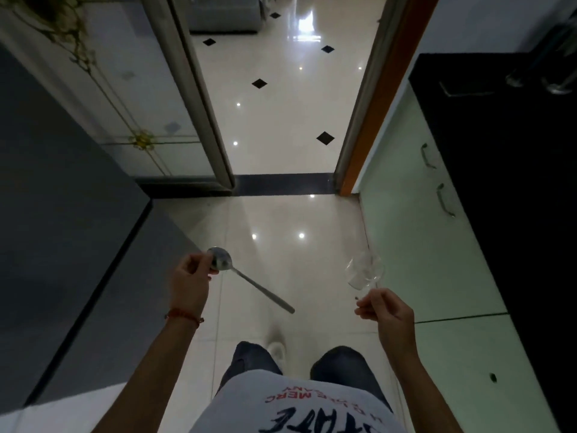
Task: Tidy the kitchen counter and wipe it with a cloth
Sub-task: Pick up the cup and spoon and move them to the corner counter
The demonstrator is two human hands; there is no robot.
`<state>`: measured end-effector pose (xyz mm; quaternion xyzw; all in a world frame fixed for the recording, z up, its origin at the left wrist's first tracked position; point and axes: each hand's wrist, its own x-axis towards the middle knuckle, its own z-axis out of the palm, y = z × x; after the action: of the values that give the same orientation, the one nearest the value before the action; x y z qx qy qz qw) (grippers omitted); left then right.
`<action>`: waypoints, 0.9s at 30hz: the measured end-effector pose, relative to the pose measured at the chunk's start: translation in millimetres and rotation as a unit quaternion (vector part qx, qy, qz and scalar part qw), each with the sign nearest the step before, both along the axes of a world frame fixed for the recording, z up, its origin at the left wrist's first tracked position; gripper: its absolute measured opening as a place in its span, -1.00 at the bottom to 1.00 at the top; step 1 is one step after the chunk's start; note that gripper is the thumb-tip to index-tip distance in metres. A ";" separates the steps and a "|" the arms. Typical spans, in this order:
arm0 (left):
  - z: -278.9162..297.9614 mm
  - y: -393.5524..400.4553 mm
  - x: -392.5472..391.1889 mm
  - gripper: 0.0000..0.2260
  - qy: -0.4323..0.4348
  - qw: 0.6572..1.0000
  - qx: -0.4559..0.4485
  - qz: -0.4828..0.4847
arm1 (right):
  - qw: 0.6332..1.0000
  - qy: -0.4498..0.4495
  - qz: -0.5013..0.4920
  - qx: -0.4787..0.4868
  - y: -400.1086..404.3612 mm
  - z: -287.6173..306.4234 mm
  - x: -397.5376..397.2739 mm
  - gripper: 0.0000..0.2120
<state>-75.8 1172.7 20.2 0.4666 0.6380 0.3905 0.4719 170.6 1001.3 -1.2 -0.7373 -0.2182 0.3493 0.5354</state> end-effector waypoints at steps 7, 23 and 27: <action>-0.5 102.8 113.6 -0.77 0.006 0.994 0.048 -0.096 | 0.995 0.010 -0.103 -0.008 50.0 -6.6 70.7 -0.76; 23.2 241.3 352.7 -0.84 -0.008 0.977 0.046 -0.207 | 0.979 0.011 -0.196 0.048 201.3 13.9 285.8 -0.76; 24.1 284.5 413.1 -0.86 0.008 0.965 0.059 -0.256 | 0.967 0.019 -0.247 0.058 226.5 10.9 318.9 -0.77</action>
<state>337.4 1457.1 44.3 0.6445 0.4771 0.2898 0.5225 489.6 1227.7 9.7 -0.7288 -0.0391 0.2074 0.6514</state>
